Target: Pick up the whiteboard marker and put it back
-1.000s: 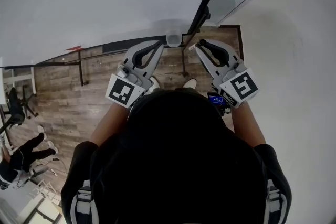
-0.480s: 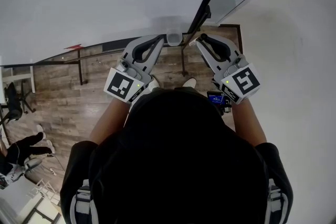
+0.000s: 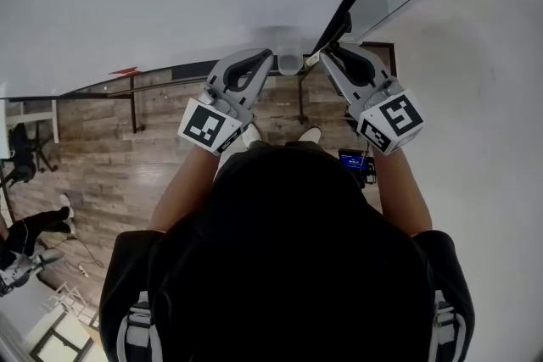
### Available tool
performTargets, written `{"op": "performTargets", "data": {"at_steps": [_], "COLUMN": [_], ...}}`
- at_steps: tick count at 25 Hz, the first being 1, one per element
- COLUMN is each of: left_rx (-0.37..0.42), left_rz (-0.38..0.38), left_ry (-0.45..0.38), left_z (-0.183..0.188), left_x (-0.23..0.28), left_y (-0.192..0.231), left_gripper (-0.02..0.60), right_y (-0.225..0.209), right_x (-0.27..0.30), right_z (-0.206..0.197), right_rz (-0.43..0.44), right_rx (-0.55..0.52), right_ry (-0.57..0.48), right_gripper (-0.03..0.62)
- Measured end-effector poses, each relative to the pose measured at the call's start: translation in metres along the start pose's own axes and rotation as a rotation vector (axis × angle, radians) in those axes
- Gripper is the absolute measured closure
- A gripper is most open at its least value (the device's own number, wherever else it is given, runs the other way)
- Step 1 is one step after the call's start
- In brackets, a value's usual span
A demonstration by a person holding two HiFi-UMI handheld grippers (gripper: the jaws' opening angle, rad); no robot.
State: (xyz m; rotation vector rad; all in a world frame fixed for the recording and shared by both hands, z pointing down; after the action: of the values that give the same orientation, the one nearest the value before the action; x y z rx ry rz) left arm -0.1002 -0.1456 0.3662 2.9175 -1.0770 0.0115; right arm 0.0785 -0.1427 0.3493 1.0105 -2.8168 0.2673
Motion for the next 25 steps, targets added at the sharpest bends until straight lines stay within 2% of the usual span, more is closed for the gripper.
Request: {"op": "performTargets", "data": {"at_steps": [6,14,19,25], "left_rx": [0.028,-0.013,0.008,0.032], "left_rz": [0.021,0.036,0.041,0.038], "left_ry": [0.0,0.01,0.015,0.008], "left_z": [-0.002,-0.021,-0.025,-0.028], "left_x": [0.004,0.007,0.003,0.007], "left_y": [0.014,0.023,0.024,0.02], "left_gripper": [0.578,0.578,0.578,0.578], "right_y": [0.001,0.0,0.002,-0.01], "right_x": [0.024,0.048,0.057,0.065], "right_z": [0.006,-0.012,-0.025,-0.045], "right_rz": [0.021,0.058,0.08,0.064], "right_rx": [-0.045,0.009,-0.015,0.03], "right_ry": [0.016,0.05,0.098,0.124], "right_gripper": [0.531,0.531,0.531,0.532]}}
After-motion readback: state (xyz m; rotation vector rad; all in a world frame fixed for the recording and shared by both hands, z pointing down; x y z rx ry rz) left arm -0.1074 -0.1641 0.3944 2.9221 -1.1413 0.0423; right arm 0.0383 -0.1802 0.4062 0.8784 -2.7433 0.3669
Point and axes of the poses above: the fingertips, and each gripper's own axes: x forward along the fingers, y to its left, z out of its top, the point moved 6 cm from there along -x, backward along the fingers, and after that the axes turned 5 degrees about z, right-handed, at the moved point
